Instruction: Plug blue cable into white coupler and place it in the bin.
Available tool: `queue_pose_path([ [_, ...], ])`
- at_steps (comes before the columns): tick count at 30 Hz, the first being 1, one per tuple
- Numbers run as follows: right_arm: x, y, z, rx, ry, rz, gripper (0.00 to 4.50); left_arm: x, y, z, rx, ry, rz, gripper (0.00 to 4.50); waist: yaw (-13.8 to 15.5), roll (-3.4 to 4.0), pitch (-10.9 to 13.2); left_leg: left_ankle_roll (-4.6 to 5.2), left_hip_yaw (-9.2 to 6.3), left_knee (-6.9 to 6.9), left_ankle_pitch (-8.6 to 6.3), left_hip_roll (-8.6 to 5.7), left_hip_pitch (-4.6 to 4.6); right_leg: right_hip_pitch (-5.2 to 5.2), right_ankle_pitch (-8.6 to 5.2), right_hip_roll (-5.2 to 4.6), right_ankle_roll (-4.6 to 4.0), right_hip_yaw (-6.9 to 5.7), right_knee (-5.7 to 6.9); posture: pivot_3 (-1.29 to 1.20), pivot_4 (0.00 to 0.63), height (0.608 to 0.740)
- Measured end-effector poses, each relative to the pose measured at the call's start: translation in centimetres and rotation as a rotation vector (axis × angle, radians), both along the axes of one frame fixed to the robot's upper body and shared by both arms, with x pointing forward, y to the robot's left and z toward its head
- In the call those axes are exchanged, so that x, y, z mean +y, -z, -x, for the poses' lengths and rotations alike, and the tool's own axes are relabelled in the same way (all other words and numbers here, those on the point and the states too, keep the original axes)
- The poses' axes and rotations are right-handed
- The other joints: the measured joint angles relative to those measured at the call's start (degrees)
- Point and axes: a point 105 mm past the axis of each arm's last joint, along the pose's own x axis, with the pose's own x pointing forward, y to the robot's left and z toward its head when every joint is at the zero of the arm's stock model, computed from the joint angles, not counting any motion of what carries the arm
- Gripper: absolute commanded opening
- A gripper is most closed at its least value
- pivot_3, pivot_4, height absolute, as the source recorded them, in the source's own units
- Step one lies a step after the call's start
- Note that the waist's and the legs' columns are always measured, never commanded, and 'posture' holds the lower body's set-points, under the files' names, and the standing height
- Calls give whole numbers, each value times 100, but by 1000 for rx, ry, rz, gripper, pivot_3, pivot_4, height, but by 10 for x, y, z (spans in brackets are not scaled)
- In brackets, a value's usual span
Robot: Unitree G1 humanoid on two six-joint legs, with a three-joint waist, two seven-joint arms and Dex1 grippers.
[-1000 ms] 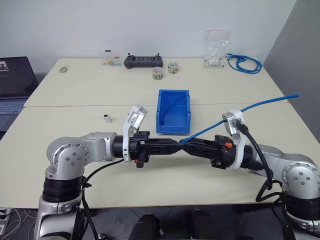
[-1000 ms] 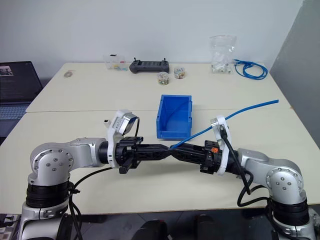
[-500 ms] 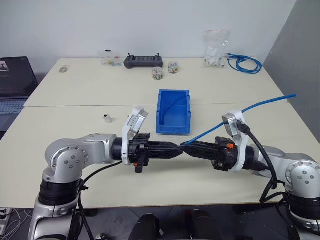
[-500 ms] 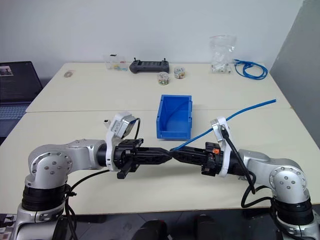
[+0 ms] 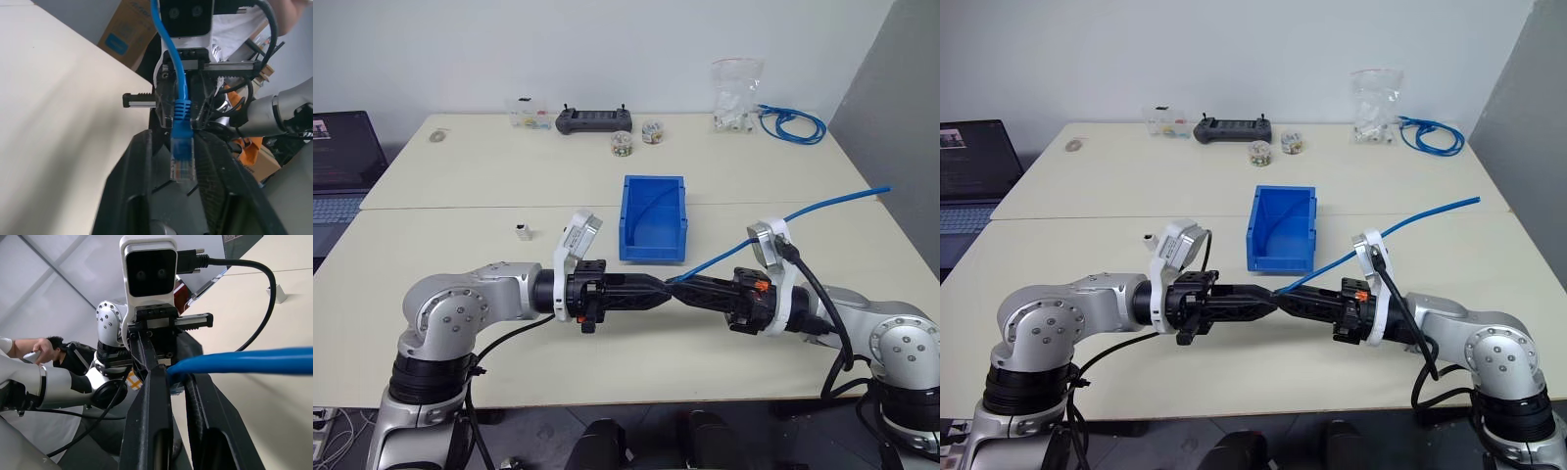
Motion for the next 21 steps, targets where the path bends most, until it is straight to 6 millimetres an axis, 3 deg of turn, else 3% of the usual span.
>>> queue_pose_path([
  [9, 2, 8, -5, -44, 22, 44, 92, 10, 4, 6, -9, -12, -34, 3887, 5, -1, 1, 0, -1, 0, 0, 1, -1, -1, -1, 0, 1, -1, -3, 0, 150, 740],
  [11, 1, 10, -8, -49, 30, 50, 92, 12, 2, 8, -13, -10, -31, 4089, 3, -1, 1, 0, -1, -1, 0, 1, -1, -1, -1, 0, 1, -1, -4, 0, 150, 740],
  [12, 1, 11, -10, -44, 34, 50, 92, 14, 1, 10, -10, -3, -27, 4433, 0, -1, 1, 0, 0, -1, 0, 2, 0, -1, 0, 1, 0, 0, -3, 0, 150, 740],
  [17, -3, 17, -20, -35, 68, 59, 92, 19, -8, 22, -20, 33, -5, 4500, 3, 0, 2, 0, 0, -1, 0, 2, -1, -1, 0, 0, 0, -1, -3, 0, 150, 740],
  [21, -5, 18, -24, -39, 80, 62, 92, 25, -3, 29, 2, 16, -14, 4500, 0, 0, 2, 0, 1, -1, 0, 2, -1, -1, 0, 0, 0, 0, -4, 0, 150, 740],
])
